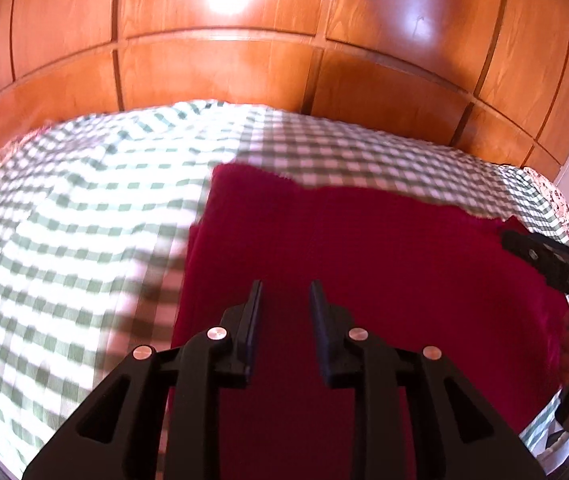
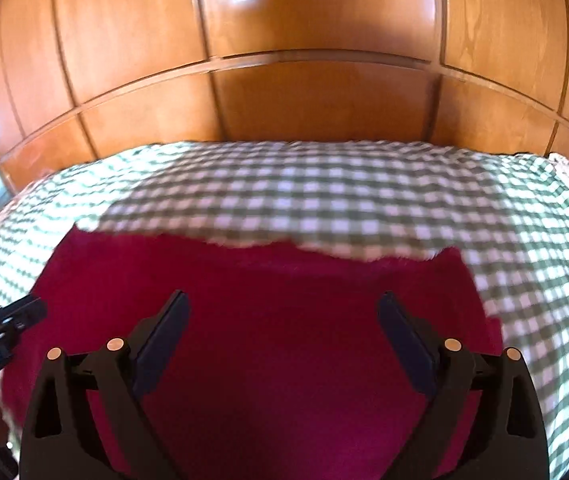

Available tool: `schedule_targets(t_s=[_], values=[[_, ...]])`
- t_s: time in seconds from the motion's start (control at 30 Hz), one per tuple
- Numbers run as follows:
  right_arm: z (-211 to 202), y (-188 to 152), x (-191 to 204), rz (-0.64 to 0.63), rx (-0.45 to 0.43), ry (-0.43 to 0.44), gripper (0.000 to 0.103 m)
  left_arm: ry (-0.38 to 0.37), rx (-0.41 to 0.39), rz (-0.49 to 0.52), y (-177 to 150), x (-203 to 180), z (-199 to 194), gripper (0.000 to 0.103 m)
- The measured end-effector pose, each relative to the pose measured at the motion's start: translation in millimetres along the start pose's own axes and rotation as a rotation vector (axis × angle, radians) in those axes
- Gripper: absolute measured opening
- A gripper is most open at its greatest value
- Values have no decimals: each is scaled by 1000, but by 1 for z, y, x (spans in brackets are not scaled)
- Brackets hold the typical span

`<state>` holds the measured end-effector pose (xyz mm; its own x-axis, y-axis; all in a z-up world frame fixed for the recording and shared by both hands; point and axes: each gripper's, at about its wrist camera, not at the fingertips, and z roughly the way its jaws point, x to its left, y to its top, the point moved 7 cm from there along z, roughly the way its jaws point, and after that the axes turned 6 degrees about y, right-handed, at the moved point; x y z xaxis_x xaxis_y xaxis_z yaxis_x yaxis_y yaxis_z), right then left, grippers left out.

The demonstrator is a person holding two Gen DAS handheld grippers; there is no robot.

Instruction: Fold small clothes

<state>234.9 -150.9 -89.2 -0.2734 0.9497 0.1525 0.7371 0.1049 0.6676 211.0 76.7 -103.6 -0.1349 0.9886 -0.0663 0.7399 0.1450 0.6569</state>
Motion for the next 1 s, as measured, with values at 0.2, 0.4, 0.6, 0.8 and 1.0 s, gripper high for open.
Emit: schedule_targets(t_s=[0.2,0.4,0.6,0.8,1.0], values=[[-11,-40,-6,26,57,-47,94,12,10,-50,-10,20,-7,24],[-40,-65,-53,117,56,-119,94,8,-24,-65,-22,33,-30,29],[-65,-88,-85,126,72,-174,93,55,8,-33,-47,50,-38,32],[-92,-124,-110,256,83,-119,93,48,19,-58,-61,66,-50,48],[-87,-149,-119,248,82,-165,91,100,36,-39,-63,62,-48,48]])
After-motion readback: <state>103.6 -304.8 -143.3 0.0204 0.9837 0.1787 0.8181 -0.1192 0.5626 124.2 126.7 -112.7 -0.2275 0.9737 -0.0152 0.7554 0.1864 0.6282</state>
